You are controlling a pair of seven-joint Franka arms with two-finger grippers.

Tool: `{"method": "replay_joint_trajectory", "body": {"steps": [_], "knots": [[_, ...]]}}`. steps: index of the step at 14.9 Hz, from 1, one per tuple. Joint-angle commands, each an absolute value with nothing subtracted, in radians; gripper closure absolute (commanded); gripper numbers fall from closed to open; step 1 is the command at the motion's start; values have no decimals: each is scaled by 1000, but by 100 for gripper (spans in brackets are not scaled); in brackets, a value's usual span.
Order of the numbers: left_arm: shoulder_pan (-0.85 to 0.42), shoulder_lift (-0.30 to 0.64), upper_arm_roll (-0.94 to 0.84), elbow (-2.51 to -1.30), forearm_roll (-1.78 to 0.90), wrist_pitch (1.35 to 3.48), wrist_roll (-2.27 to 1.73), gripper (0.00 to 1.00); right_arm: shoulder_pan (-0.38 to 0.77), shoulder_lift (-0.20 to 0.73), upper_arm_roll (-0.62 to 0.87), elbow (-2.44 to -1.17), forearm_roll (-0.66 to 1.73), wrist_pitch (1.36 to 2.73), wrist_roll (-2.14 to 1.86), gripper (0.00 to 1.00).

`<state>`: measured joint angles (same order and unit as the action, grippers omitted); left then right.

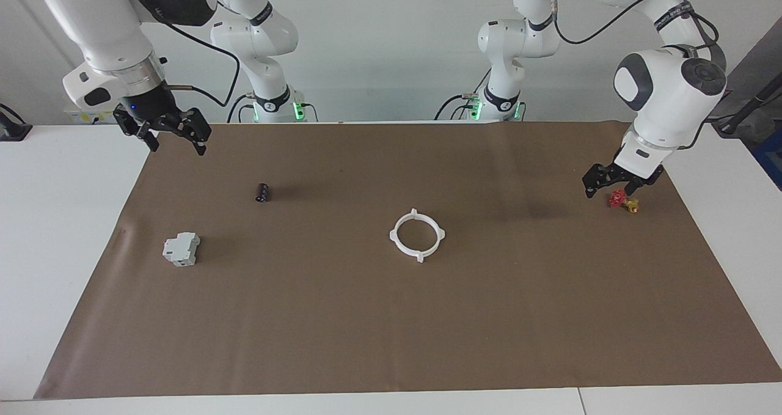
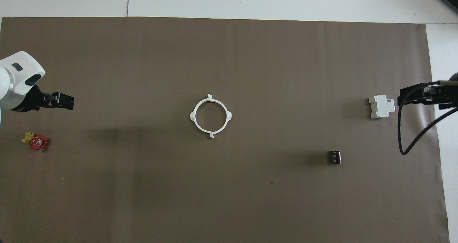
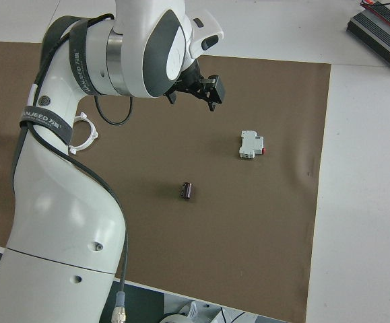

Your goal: Assemble drain pipe with both arms

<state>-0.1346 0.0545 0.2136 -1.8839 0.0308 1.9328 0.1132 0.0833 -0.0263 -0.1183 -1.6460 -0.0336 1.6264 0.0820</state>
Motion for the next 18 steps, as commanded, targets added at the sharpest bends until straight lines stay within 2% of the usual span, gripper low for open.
{"method": "replay_joint_trajectory", "body": {"steps": [1, 4, 8, 18], "knots": [[-135, 41, 218, -1783, 5, 1798, 135, 0, 84, -44, -126, -1663, -15, 1618, 61, 0], [-135, 43, 219, -1726, 0, 1730, 146, 0, 84, -44, -126, -1663, -15, 1618, 61, 0], [-121, 40, 218, -1727, -2, 1726, 212, 0, 84, -44, -126, -1663, -15, 1618, 61, 0], [-138, -37, 210, -1735, -23, 1634, 154, 0, 84, -44, -126, -1663, -15, 1618, 61, 0]]}}
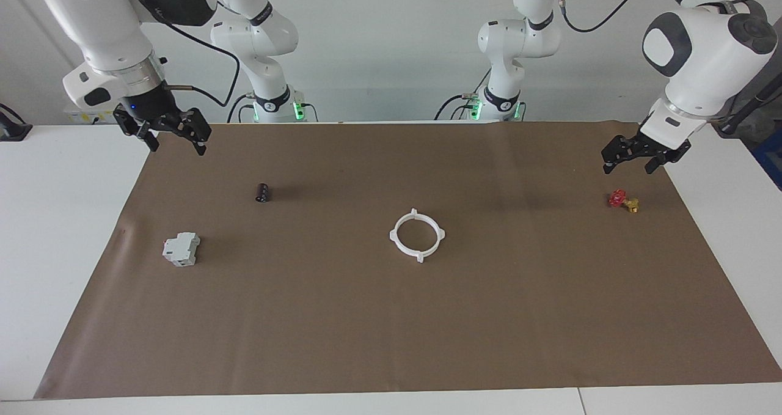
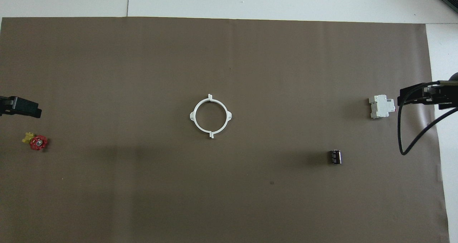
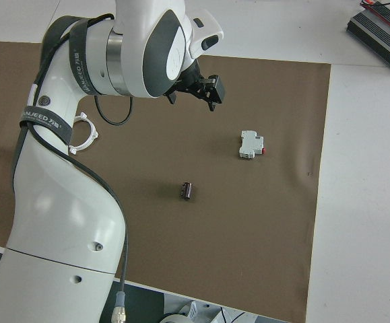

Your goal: Assemble drain pipe with both arms

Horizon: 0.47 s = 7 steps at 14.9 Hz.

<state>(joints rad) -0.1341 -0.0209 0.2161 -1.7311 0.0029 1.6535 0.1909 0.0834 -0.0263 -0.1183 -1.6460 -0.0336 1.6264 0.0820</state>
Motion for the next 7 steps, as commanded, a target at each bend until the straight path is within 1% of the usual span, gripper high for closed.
{"method": "replay_joint_trajectory", "body": {"steps": [1, 3, 7], "knots": [[-141, -46, 206, -1738, -21, 1631, 143, 0, 84, -44, -126, -1663, -15, 1618, 61, 0], [-164, -51, 206, -1740, -23, 1621, 123, 0, 84, -44, -126, -1663, -15, 1618, 61, 0], [-170, -61, 206, -1741, -21, 1612, 112, 0, 84, -44, -126, -1663, -15, 1618, 61, 0]]}}
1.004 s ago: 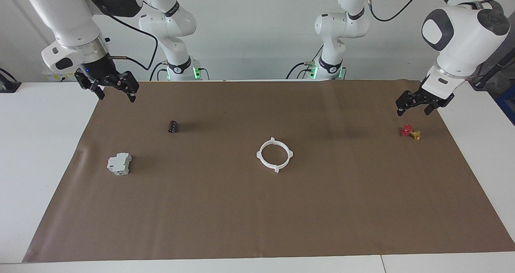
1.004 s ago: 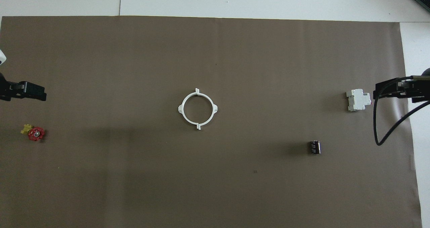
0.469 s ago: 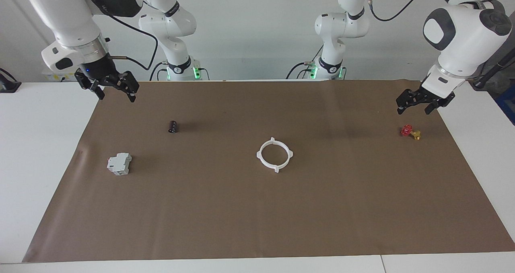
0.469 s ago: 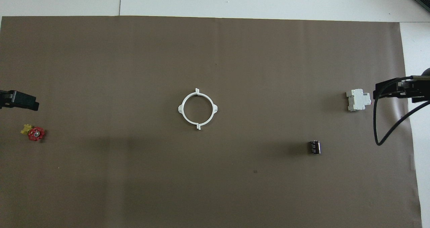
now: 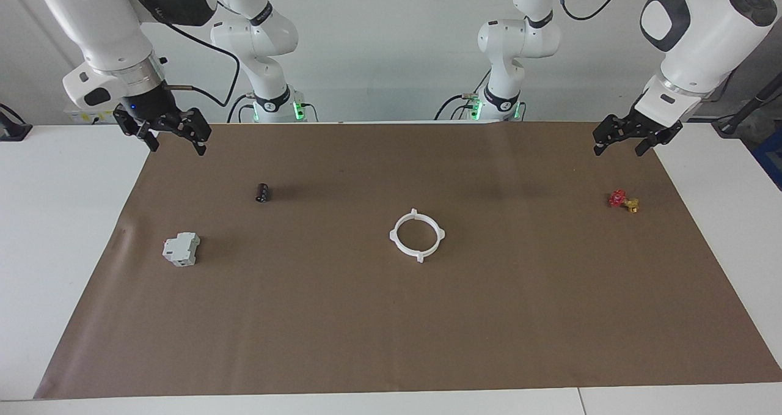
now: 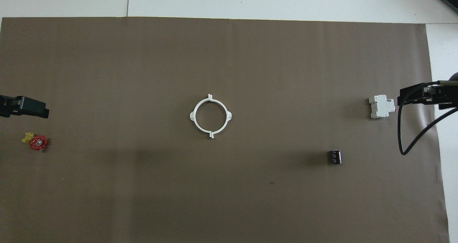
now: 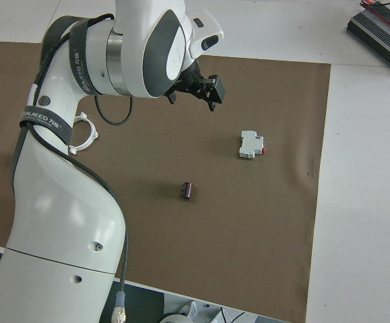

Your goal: Assemble drain pipe with both arms

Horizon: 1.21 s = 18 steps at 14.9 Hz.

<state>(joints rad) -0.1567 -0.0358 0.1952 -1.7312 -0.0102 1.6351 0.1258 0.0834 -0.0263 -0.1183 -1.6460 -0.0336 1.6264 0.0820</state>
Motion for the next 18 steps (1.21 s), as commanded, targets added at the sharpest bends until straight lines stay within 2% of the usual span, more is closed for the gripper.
{"method": "replay_joint_trajectory", "body": {"steps": [1, 18], "knots": [[-169, -60, 207, -1741, -23, 1614, 115, 0, 84, -44, -126, -1663, -15, 1618, 61, 0], [-153, -51, 215, -1743, -21, 1624, 183, 0, 84, -44, -126, -1663, -15, 1618, 61, 0]]}}
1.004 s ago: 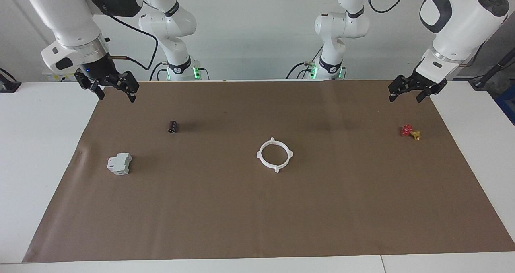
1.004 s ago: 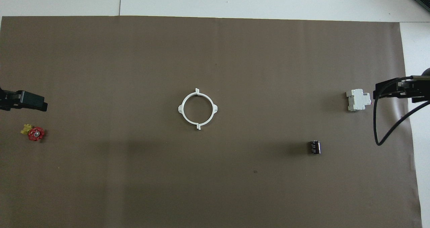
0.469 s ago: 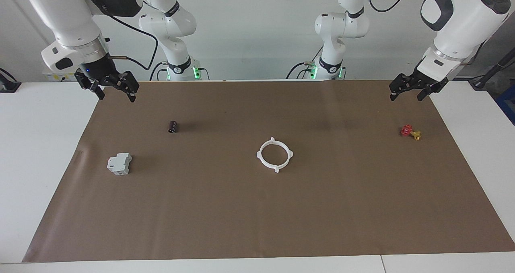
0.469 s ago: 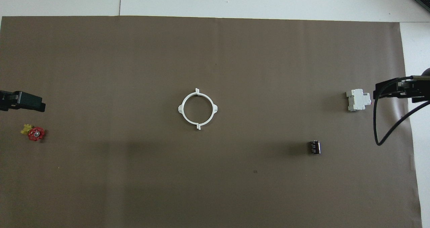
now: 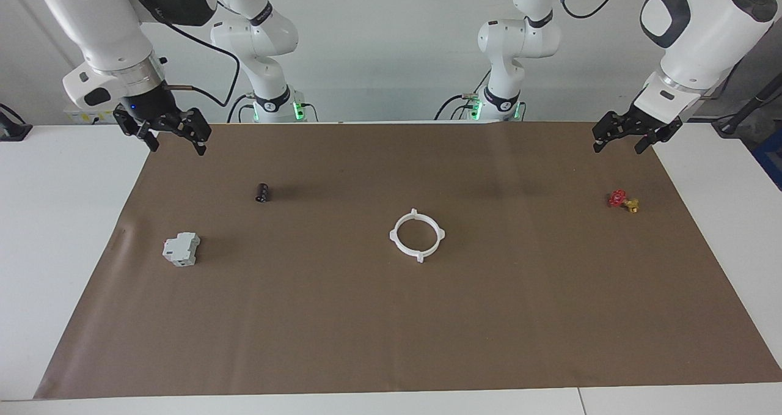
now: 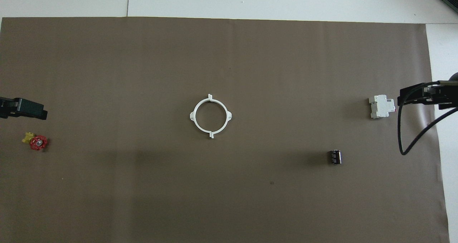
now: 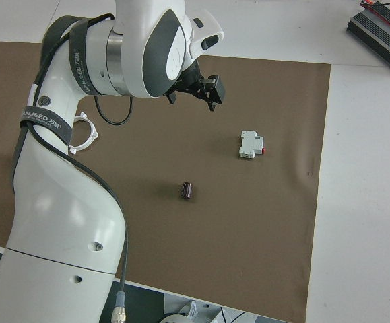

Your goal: Assemble drain pipe with both arms

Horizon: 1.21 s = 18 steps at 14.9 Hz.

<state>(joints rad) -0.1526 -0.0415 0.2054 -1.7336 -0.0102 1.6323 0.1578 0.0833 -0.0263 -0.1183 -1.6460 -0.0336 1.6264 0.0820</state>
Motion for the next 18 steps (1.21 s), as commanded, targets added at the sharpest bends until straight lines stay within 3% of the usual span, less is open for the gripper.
{"method": "replay_joint_trajectory", "body": {"steps": [1, 14, 18], "knots": [[-153, -51, 215, -1743, -21, 1626, 183, 0, 84, -44, -126, -1663, -15, 1618, 61, 0], [-141, -44, 216, -1740, -12, 1635, 183, 0, 84, -44, -126, -1663, -15, 1618, 61, 0], [-186, -46, 173, -1733, -6, 1647, 6, 0, 84, -44, -126, -1663, -15, 1618, 61, 0]]}}
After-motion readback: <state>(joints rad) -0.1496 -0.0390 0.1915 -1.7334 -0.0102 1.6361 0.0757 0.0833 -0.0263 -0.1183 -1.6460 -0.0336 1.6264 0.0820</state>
